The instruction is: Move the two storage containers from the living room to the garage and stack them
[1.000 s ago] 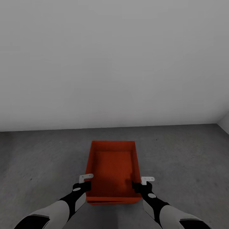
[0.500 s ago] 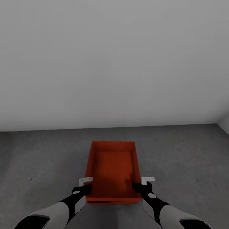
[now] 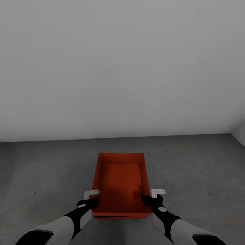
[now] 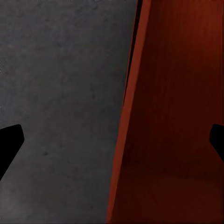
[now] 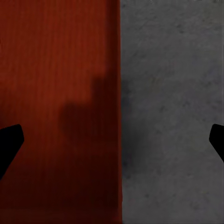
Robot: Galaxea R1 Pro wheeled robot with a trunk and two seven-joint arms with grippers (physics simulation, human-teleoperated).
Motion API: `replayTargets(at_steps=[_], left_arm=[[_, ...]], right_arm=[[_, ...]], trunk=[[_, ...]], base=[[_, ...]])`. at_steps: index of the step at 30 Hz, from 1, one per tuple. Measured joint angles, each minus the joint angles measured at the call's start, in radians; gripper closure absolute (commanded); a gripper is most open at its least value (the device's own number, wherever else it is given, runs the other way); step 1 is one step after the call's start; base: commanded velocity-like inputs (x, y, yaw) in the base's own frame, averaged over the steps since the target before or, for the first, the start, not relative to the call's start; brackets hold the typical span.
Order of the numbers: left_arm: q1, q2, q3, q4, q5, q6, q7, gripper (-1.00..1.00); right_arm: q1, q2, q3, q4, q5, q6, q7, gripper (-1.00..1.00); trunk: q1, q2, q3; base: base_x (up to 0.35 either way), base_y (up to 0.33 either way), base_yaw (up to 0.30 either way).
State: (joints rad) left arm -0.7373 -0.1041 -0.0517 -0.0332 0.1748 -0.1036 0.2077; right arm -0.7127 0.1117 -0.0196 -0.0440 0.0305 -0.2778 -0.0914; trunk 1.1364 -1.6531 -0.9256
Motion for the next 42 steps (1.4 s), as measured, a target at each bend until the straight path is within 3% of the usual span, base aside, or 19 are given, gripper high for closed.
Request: replayTargets(at_steps=[42], left_arm=[[0.0,0.0,0.0,0.0,-0.001,0.0,0.0,-1.0]], right_arm=[[0.0,0.0,0.0,0.0,0.0,0.0,0.0,-1.0]], trunk=[[-0.161,0.294,0.132]], base=[[0.0,0.0,0.0]])
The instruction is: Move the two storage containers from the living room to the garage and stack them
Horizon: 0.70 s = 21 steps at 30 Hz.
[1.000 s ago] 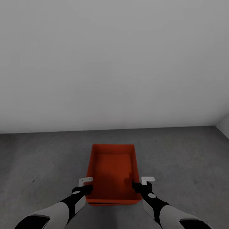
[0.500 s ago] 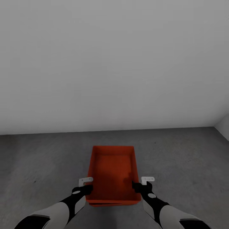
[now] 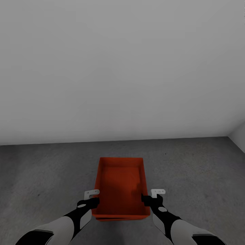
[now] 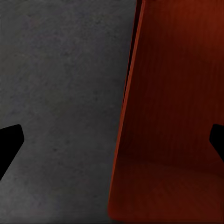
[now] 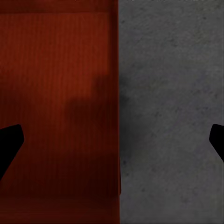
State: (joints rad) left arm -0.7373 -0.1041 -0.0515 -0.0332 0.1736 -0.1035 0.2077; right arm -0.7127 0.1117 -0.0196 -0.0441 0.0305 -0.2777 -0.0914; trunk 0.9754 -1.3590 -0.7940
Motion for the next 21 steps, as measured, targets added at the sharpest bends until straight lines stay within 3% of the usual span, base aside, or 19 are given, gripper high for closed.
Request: replayTargets(at_steps=[21], left_arm=[[0.0,0.0,-0.001,0.0,0.0,0.0,0.0,-1.0]], right_arm=[[0.0,0.0,0.0,0.0,0.0,0.0,0.0,-1.0]], trunk=[[-0.081,0.147,0.066]], base=[[0.0,0.0,0.0]])
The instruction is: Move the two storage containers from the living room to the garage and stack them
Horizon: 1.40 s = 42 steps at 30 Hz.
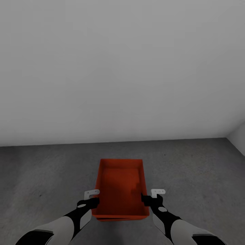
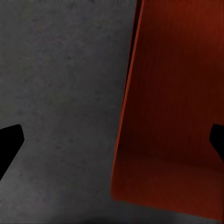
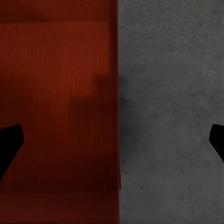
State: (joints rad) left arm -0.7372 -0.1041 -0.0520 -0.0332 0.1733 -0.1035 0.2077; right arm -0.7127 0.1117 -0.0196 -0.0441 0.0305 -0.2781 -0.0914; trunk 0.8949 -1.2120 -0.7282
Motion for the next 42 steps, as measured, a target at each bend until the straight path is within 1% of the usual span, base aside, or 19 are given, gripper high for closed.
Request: replayTargets(at_steps=[42], left_arm=[[0.0,0.002,0.0,0.0,0.0,0.0,0.0,-1.0]], right_arm=[[0.0,0.0,0.0,0.0,0.0,0.0,0.0,-1.0]], trunk=[[-0.161,0.294,0.132]], base=[[0.0,0.0,0.0]])
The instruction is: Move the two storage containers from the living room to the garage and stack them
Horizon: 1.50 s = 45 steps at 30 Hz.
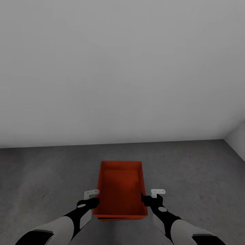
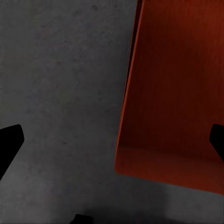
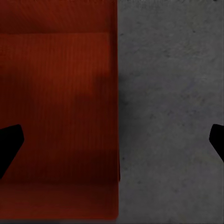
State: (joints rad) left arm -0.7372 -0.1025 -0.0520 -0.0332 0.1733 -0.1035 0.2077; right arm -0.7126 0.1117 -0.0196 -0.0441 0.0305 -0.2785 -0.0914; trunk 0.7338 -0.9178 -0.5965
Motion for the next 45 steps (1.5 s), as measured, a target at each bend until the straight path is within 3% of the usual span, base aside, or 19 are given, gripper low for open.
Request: replayTargets(at_steps=[40,45], left_arm=[[0.0,0.0,0.0,0.0,0.0,0.0,0.0,-1.0],[0.0,0.0,0.001,0.0,0.004,0.0,0.0,-1.0]], right_arm=[[0.0,0.0,0.0,0.0,0.0,0.001,-0.001,-1.0],[0.0,0.001,0.0,0.0,0.0,0.0,-0.001,-1.0]], trunk=[[-0.154,0.28,0.126],[-0.154,0.281,0.126]], base=[[0.0,0.0,0.0],[0.0,0.0,0.0]])
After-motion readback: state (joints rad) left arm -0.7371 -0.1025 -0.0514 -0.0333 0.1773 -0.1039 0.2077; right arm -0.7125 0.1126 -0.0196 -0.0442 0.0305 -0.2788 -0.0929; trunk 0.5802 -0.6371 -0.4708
